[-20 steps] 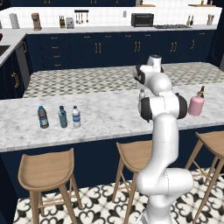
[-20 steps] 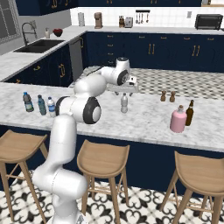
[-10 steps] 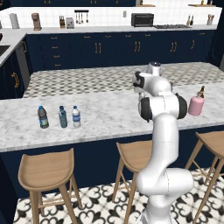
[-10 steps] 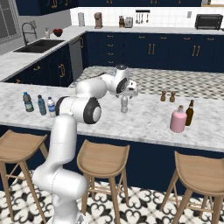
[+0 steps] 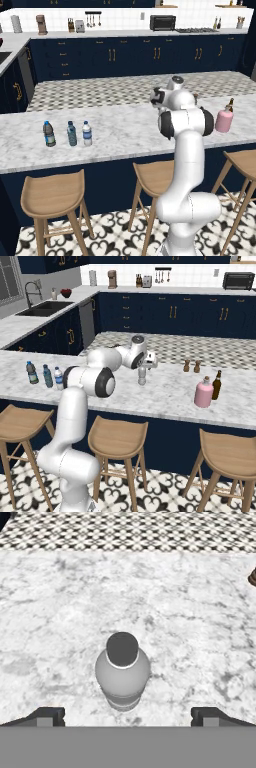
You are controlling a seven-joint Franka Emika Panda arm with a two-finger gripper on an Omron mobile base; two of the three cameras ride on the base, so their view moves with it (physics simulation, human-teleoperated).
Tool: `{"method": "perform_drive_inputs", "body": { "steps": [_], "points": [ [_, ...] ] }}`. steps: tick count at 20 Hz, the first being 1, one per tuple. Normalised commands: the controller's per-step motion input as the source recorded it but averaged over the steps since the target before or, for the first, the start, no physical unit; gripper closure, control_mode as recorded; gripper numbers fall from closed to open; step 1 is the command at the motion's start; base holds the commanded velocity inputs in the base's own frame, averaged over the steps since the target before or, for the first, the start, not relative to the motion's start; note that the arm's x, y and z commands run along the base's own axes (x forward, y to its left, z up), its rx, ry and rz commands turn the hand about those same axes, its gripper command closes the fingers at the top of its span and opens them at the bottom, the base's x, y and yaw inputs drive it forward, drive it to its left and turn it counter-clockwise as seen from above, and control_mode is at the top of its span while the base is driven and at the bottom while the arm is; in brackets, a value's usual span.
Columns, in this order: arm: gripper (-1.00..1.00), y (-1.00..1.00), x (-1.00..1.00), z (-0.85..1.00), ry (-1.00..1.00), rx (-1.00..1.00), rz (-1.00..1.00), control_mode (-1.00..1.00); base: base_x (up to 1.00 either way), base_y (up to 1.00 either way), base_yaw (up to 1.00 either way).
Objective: Move the plastic bottles in the middle to the plastics group, and the glass bottles in the middle to the glass group.
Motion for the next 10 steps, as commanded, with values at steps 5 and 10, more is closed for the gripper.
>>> {"method": "perform_drive_inputs", "body": {
  "steps": [5, 10],
  "points": [
    [-1.0, 0.04, 0.28, -0.05, 0.01, 0.0, 0.04, -1.0, 0.0, 0.0, 0.0],
    [-1.0, 0.0, 0.33, 0.0, 0.09, 0.0, 0.0, -1.0, 0.0, 0.0, 0.0]
  ]
}}
